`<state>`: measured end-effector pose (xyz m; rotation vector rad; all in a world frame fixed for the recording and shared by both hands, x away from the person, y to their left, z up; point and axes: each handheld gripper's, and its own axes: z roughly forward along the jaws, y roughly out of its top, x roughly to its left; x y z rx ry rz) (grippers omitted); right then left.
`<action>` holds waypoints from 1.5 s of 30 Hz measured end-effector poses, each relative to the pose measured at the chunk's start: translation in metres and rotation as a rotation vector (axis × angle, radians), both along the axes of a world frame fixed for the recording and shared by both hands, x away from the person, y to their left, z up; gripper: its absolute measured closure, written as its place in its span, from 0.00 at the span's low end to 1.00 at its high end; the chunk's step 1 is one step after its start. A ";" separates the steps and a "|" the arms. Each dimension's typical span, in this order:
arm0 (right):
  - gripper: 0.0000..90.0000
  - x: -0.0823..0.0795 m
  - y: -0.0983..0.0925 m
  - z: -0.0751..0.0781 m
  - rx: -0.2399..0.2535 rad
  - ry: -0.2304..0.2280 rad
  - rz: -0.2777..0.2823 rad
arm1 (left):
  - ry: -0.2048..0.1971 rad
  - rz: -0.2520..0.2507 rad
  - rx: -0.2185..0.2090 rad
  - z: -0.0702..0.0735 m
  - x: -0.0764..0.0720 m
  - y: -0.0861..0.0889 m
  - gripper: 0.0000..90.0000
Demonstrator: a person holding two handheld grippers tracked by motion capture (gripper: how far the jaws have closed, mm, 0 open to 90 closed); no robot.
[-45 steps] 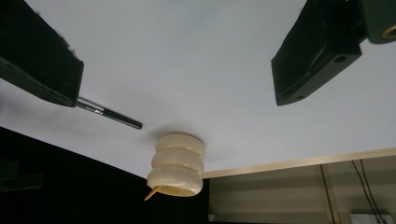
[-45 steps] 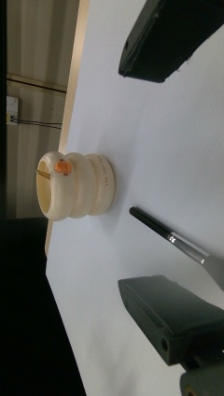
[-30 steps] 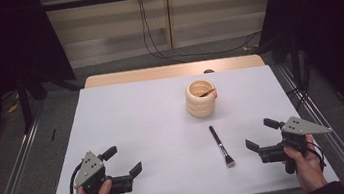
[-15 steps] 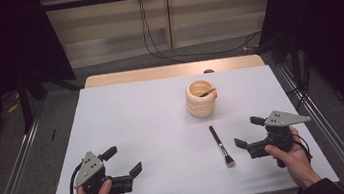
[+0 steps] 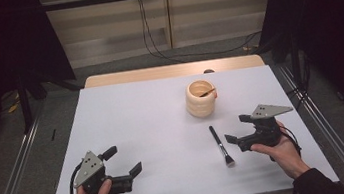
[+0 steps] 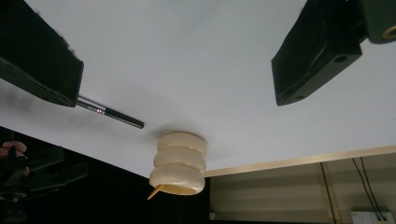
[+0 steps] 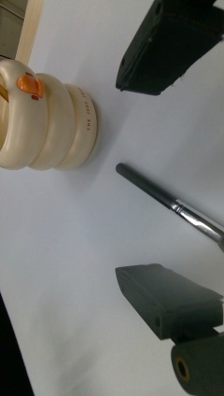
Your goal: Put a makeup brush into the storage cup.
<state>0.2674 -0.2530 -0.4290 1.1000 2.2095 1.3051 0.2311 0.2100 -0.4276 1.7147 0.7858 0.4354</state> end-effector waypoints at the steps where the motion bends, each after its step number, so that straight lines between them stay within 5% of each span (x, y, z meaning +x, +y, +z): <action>1: 0.11 0.002 0.001 0.000 -0.002 0.009 0.013 | 0.000 -0.005 0.001 0.000 0.000 0.000 0.02; 6: 0.17 0.006 0.003 0.000 -0.002 0.052 0.028 | -0.002 -0.005 0.000 0.000 0.000 0.000 0.02; 17: 0.39 0.016 0.012 -0.002 -0.103 0.218 0.090 | -0.005 -0.005 0.002 0.000 0.000 0.001 0.02; 33: 0.52 0.024 0.025 -0.016 -0.203 0.399 0.135 | -0.007 -0.016 0.005 0.001 -0.001 0.000 0.02; 45: 0.64 0.029 0.031 -0.025 -0.234 0.470 0.134 | 0.000 -0.011 0.006 0.000 0.000 0.000 0.02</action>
